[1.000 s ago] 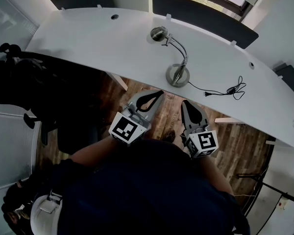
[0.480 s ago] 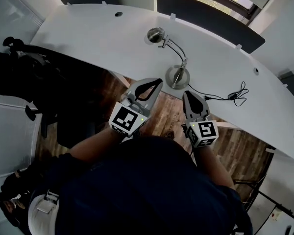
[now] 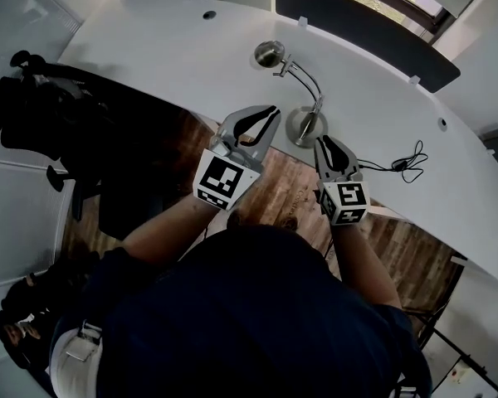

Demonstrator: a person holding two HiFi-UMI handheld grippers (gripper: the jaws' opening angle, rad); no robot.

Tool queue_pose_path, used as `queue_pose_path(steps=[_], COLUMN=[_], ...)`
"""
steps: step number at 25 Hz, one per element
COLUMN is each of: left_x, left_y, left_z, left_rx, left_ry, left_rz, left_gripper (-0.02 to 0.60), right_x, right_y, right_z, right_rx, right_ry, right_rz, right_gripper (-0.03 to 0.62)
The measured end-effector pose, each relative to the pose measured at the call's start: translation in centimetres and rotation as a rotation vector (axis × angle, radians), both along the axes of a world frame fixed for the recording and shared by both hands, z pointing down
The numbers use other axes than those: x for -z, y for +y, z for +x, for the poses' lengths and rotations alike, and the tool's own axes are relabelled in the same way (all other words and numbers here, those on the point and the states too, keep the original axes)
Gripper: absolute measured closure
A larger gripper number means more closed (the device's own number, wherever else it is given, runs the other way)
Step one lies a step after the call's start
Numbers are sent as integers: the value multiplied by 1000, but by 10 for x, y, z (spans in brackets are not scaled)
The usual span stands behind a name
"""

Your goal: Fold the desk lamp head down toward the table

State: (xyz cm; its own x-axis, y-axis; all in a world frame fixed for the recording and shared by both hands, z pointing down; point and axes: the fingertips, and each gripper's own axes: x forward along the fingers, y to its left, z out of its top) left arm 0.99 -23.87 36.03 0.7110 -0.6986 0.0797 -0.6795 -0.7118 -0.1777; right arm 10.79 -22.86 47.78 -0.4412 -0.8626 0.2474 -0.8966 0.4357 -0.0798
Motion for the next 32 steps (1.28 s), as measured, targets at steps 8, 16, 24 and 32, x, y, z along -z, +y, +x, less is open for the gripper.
queue_pose_path(steps=[8,16,24,32], left_x=[4,4,-20,-23], left_y=[-23,-57,-82,-92], left_z=[7,11,21,23], left_rx=[39,91,105,142], left_ry=[-101,-242,-423,-494], left_rz=[68,155,177,218], left_gripper=[524,495,491,495], right_x=[-45,-66,-74,-81], right_y=[-29,-63,-85,-101], right_z=[11,8,5,6], right_rx=[-2,14,22,-5], right_ry=[78,138,188,201], right_rz=[-66,-72,-56,-38], right_gripper=[482,444,424,430])
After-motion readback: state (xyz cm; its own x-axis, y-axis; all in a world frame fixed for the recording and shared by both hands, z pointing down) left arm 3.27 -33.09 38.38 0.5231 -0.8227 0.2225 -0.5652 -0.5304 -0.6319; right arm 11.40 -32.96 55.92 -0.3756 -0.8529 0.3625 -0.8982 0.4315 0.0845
